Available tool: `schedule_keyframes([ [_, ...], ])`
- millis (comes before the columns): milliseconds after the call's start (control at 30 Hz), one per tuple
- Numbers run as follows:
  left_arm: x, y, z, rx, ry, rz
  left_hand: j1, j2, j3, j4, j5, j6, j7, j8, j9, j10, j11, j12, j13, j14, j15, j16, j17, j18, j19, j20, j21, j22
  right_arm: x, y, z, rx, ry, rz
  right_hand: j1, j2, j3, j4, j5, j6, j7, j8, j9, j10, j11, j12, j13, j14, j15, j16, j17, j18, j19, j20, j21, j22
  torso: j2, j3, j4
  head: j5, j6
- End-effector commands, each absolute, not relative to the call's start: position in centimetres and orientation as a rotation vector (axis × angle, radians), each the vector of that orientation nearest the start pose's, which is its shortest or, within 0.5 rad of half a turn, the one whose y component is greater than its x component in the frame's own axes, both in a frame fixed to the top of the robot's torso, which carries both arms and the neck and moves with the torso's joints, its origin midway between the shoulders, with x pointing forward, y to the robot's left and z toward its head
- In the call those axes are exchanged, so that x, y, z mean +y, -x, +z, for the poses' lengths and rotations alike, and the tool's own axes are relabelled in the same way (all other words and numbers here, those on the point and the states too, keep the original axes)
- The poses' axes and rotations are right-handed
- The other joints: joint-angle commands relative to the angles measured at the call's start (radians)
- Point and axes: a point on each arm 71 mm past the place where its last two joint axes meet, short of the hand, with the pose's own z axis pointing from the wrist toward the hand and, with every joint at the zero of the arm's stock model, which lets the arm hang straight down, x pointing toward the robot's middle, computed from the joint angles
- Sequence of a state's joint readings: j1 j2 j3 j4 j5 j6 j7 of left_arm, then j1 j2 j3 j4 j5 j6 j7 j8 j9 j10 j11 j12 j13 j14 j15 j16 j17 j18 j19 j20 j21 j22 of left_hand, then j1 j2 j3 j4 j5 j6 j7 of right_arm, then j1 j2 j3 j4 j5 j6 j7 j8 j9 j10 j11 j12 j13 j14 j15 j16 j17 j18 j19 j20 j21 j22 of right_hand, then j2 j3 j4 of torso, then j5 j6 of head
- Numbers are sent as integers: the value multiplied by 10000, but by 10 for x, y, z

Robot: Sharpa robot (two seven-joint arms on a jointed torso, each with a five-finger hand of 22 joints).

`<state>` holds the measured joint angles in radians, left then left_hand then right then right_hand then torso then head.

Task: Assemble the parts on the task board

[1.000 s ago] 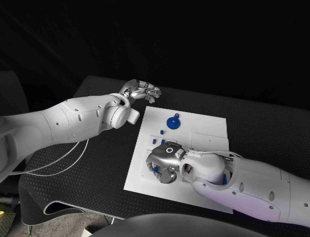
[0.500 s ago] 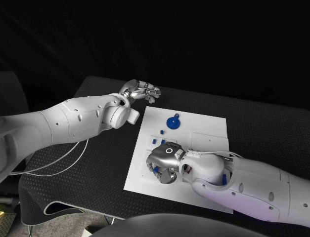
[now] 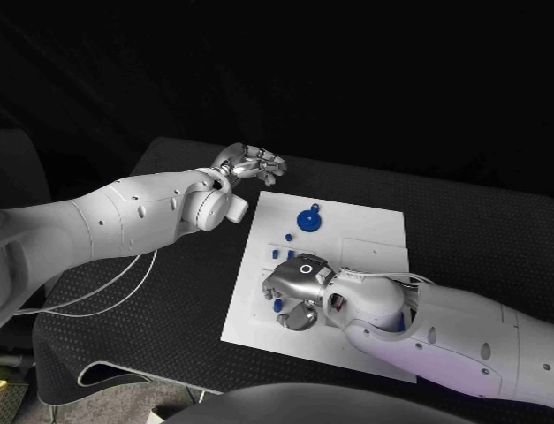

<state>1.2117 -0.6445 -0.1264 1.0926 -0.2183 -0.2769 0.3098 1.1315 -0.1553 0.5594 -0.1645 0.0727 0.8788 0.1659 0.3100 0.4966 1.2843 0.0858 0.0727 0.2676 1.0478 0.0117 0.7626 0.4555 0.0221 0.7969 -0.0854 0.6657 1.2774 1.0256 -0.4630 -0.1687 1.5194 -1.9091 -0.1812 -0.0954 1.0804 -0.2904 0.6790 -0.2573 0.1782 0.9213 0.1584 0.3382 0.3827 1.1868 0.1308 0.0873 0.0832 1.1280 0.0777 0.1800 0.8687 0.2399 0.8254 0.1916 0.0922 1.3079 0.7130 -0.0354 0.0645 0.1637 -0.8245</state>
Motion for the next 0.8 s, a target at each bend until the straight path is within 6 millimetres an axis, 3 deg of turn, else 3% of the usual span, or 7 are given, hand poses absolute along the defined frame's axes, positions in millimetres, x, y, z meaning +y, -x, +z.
schedule_keyframes([
  [33, 235, -551, -225, 15424, 9394, -12195, -96, -26, 17, 62, -23, -75, -13, -20, -10, -63, 0, -29, -9, 8, 52, -50, 12, 194, 34, 34, -44, 10, -9, -376, -286, 16662, 8121, 8669, -114, -22, -284, -75, -22, -229, 80, -110, -52, -257, 93, -50, -69, -228, 96, -117, -66, -197, -243, 15, -102, 247, -4, 2, 10, -1, 7],
  [200, 237, -552, -225, 15418, 9411, -12174, -95, -28, 17, 63, -24, -84, -10, -22, -12, -65, 1, -29, -10, 8, 53, -53, 15, 194, 35, 35, -46, 12, -13, -377, -281, 16543, 7896, 8767, -156, -55, -610, -192, 153, -460, 174, -196, -101, -567, 193, -15, -128, -550, 226, -271, -169, -305, -595, 45, -214, 247, -3, 2, 9, 0, 4],
  [533, 238, -552, -226, 15422, 9436, -12151, -86, -25, 21, 62, -24, -99, -4, -24, -13, -67, 1, -28, -10, 8, 53, -59, 22, 196, 35, 34, -51, 15, -29, -382, -266, 16492, 7147, 9058, -253, -53, -865, -183, 202, -527, 199, -200, -110, -681, 221, 60, -127, -686, 280, -319, -209, -363, -757, 48, -205, 262, -8, -2, 8, -41, 88],
  [667, 239, -552, -226, 15439, 9436, -12163, -86, -22, 22, 64, -25, -102, -2, -23, -13, -69, 2, -28, -11, 8, 53, -62, 25, 196, 36, 35, -53, 16, -48, -397, -246, 17021, 5904, 9417, -171, -10, -724, 162, 119, -311, 102, -44, -59, -467, 91, 359, -68, -471, 155, -174, -188, -310, -530, -4, -19, 268, -9, -8, -15, -199, 230],
  [733, 239, -553, -226, 15419, 9414, -12176, -93, -18, 20, 71, -27, -101, -1, -20, -12, -67, 2, -27, -10, 11, 53, -62, 28, 195, 38, 36, -53, 18, -60, -407, -236, 17476, 5369, 9344, -184, 80, -503, 597, 67, -240, 27, 4, -54, -88, -98, 650, -3, -177, 3, -11, -155, -241, -248, -51, 187, 271, -21, -9, -37, -331, 317],
  [800, 240, -553, -226, 15389, 9401, -12175, -112, -8, 10, 91, -31, -82, -7, 3, -4, -60, 0, -21, -9, 30, 49, -59, 44, 194, 46, 36, -53, 27, -80, -421, -226, 18080, 4598, 9147, -193, 235, -451, 782, -56, -203, -58, 36, -53, 150, -210, 818, 17, 59, -107, 112, -135, -183, -54, -92, 341, 263, -40, -18, -43, -438, 361],
])
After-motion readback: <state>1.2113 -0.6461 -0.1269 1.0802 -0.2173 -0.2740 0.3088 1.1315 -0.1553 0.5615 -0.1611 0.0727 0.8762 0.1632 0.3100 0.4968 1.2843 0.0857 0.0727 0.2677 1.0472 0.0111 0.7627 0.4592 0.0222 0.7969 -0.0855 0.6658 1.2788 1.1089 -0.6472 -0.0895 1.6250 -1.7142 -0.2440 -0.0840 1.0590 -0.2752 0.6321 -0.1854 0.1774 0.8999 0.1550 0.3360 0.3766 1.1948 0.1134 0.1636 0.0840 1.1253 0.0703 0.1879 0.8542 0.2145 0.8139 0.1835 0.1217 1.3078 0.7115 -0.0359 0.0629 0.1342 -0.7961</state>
